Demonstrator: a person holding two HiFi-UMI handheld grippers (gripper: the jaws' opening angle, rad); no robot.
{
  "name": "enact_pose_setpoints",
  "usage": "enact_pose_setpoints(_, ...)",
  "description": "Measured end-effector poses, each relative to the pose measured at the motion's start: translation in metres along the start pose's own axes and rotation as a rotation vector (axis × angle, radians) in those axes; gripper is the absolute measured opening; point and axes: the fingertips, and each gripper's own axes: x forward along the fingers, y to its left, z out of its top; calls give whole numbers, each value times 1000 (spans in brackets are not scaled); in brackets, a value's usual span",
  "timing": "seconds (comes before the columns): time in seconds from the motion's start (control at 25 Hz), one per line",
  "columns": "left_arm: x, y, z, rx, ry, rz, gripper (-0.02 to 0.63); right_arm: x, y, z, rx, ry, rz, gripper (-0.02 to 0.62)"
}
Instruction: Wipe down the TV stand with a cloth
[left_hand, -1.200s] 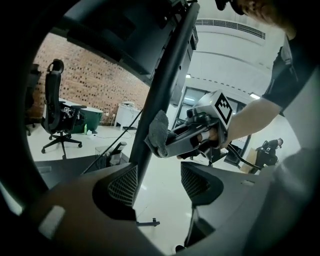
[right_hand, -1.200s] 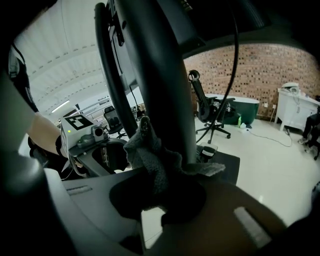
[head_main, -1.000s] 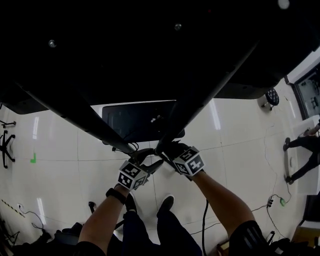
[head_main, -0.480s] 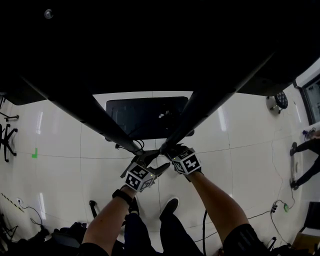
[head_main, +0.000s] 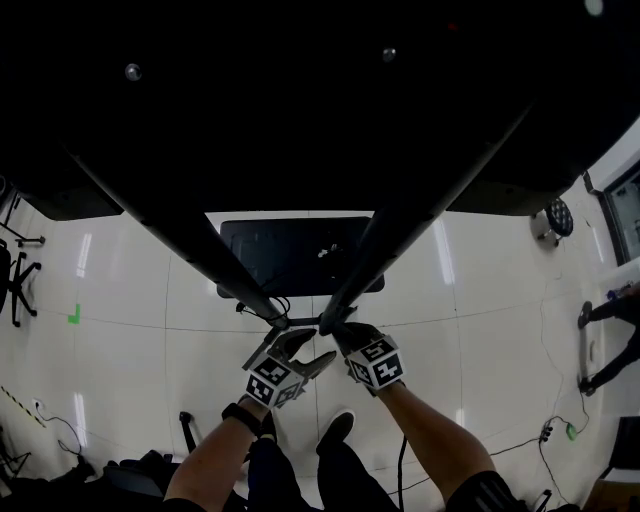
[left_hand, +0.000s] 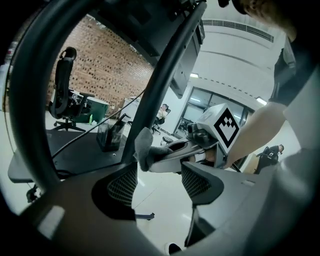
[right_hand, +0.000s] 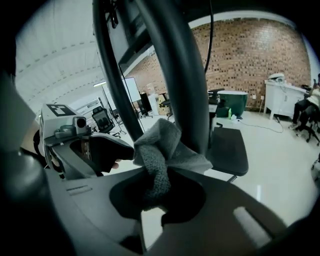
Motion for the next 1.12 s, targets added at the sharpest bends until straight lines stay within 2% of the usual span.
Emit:
enact_pose_setpoints(0.36, -84, -82, 56, 41, -114, 78, 301, -125, 56, 21, -41, -123, 8, 32)
enact_pose_setpoints(0.64, -146, -139, 105, 64, -215, 130, 296, -212, 101, 67, -98, -241, 22, 32)
enact_pose_setpoints(0.8, -183, -159, 128, 92, -272, 161, 293, -246, 135, 95, -138, -310, 36, 31)
enact_pose_setpoints(1.0, -227, -208, 153, 140, -325, 108, 295, -291, 189, 116, -172, -394, 24, 31)
enact_pose_setpoints(1.12, -255, -242, 150, 171, -327, 71, 295, -316, 225, 116, -170, -438, 9, 31)
